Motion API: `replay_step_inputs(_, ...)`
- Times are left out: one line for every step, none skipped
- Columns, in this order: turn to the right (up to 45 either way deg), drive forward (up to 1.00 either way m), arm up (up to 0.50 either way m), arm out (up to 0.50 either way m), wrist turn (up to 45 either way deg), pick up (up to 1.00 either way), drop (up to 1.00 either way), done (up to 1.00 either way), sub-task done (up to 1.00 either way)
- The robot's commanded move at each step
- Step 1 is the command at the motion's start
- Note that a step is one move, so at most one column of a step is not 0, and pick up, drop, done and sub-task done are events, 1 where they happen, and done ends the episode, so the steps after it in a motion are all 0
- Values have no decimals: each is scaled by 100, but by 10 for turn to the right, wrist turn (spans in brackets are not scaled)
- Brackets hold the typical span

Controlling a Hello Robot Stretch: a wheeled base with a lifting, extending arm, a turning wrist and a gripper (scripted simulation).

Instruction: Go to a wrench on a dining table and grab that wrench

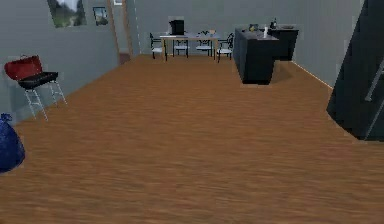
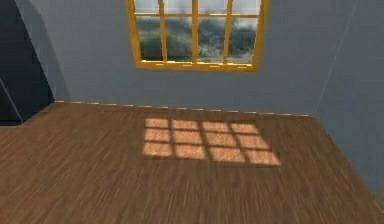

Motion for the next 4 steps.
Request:
replay_step_inputs(60,0,0,0,0,0,0,0,0)
replay_step_inputs(0,100,0,0,0,0,0,0,0)
replay_step_inputs(0,100,0,0,0,0,0,0,0)
replay_step_inputs(0,100,0,0,0,0,0,0,0)
